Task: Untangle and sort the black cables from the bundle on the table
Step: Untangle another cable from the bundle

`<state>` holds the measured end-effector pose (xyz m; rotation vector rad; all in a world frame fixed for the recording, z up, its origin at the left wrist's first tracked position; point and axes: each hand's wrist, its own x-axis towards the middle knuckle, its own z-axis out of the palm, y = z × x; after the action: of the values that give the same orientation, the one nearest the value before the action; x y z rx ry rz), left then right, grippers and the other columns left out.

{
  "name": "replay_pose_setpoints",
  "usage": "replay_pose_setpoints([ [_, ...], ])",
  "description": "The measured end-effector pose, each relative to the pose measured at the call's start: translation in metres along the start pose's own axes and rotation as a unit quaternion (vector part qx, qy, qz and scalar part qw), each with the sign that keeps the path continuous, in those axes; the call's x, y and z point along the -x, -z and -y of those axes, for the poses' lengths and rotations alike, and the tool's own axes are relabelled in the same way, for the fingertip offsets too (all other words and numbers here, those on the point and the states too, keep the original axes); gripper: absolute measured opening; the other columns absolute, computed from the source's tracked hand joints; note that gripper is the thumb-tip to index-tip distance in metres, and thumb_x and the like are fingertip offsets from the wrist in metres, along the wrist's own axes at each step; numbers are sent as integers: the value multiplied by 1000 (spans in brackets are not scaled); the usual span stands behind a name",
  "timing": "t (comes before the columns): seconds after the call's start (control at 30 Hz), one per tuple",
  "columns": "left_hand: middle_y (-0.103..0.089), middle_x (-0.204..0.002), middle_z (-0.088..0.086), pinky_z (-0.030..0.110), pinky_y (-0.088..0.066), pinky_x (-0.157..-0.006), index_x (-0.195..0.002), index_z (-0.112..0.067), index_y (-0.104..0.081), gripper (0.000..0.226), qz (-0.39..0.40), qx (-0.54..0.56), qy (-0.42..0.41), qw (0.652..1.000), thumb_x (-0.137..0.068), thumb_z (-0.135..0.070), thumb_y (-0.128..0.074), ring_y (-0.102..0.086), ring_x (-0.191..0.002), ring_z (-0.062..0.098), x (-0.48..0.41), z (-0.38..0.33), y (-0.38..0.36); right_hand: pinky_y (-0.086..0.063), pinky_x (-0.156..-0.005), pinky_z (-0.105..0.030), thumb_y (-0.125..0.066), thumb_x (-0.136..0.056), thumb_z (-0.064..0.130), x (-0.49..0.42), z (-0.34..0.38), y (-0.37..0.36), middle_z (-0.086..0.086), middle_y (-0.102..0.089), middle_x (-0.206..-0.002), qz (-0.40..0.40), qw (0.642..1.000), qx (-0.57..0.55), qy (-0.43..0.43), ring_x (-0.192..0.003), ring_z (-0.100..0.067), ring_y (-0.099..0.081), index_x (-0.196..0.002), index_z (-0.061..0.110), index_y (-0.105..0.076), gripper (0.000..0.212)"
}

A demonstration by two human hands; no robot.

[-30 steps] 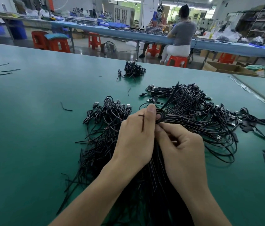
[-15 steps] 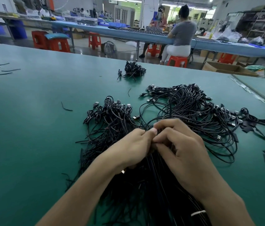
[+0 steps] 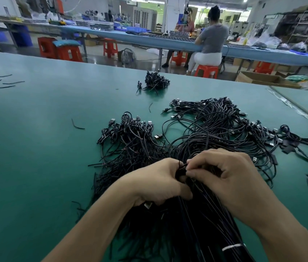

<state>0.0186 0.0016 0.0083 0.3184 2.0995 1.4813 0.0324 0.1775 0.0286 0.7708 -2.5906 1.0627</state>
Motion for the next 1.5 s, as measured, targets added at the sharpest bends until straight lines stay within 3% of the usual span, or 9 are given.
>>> replay_pose_setpoints([
  [0.4, -34, -57, -5, 21, -29, -38, -97, 4, -53, 20, -7, -73, -16, 997, -93, -12, -66, -30, -40, 9, -1, 5, -2, -40, -86, -16, -73, -86, 15, -2, 9, -12, 23, -57, -111, 33, 996, 61, 57, -106, -3, -51, -78, 26, -68, 14],
  [0.53, -34, -59, -3, 19, -29, -38, -99, 8, -51, 26, 2, -80, -10, 997, -93, -11, -67, -31, -41, 9, -2, 5, -1, -43, -77, -22, -76, -84, 10, -3, 9, -10, 17, -63, -84, 41, 995, 65, 67, -93, -9, -55, -78, 24, -68, 17],
  [0.67, -36, -62, 4, 23, -29, -42, -96, 8, -53, 23, -26, -114, -13, 993, -94, -12, -65, -32, -44, 15, -5, 7, -2, -45, -76, -27, -75, -84, 14, -2, 9, -13, 16, -63, -84, 29, 995, 80, 46, -90, -11, -55, -79, 25, -71, 13],
  [0.93, -66, -98, 22, 49, -53, -83, -103, 5, -60, 16, -63, -185, -31, 980, -92, -7, -64, -64, -89, 32, -7, 6, -5, -43, -67, -25, -69, -86, 11, -1, 17, -18, 16, -54, -76, 24, 994, 95, 38, -84, -8, -50, -83, 28, -53, 24],
  [1.03, -66, -101, 26, 52, -53, -83, -102, 4, -61, 15, -76, -180, -28, 980, -92, -7, -63, -64, -97, 41, -6, 6, -7, -42, -66, -26, -67, -87, 10, 0, 19, -20, 16, -51, -76, 28, 994, 101, 36, -84, -10, -48, -83, 29, -48, 27],
  [1.13, -64, -81, 23, 44, -54, -65, -93, 4, -61, 7, -84, -122, -61, 987, -90, -1, -58, -58, -69, 28, -4, 4, -6, -41, -72, -27, -64, -89, 5, -2, 20, -22, 15, -54, -82, 9, 992, 114, 62, -84, -12, -47, -88, 25, -52, 23],
  [1.23, -44, -55, -1, 19, -32, -40, -74, -12, -56, 23, -73, 12, -67, 995, -93, -1, -52, -37, -44, 8, 3, -4, -5, -42, -76, -29, -62, -90, 6, -3, 19, -21, 12, -59, -87, -52, 988, 115, 92, -87, -14, -50, -94, 21, -59, 15],
  [1.4, -39, -62, -5, 14, -21, -38, -79, -18, -46, 18, -18, 259, -42, 965, -74, -1, -49, -30, -49, 6, 7, -20, -5, -41, -74, -21, -60, -88, 2, -3, 14, -21, 9, -58, -87, -176, 969, 116, 130, -83, -14, -48, -92, 13, -61, 12],
  [1.5, -38, -68, -4, 17, -23, -40, -85, -18, -45, 7, 7, 351, -48, 935, -90, -17, -41, -31, -54, 7, 9, -28, -4, -38, -75, -7, -63, -89, 1, -4, 16, -26, 18, -58, -86, -224, 971, 50, 61, -80, -7, -54, -92, 22, -60, 21],
])
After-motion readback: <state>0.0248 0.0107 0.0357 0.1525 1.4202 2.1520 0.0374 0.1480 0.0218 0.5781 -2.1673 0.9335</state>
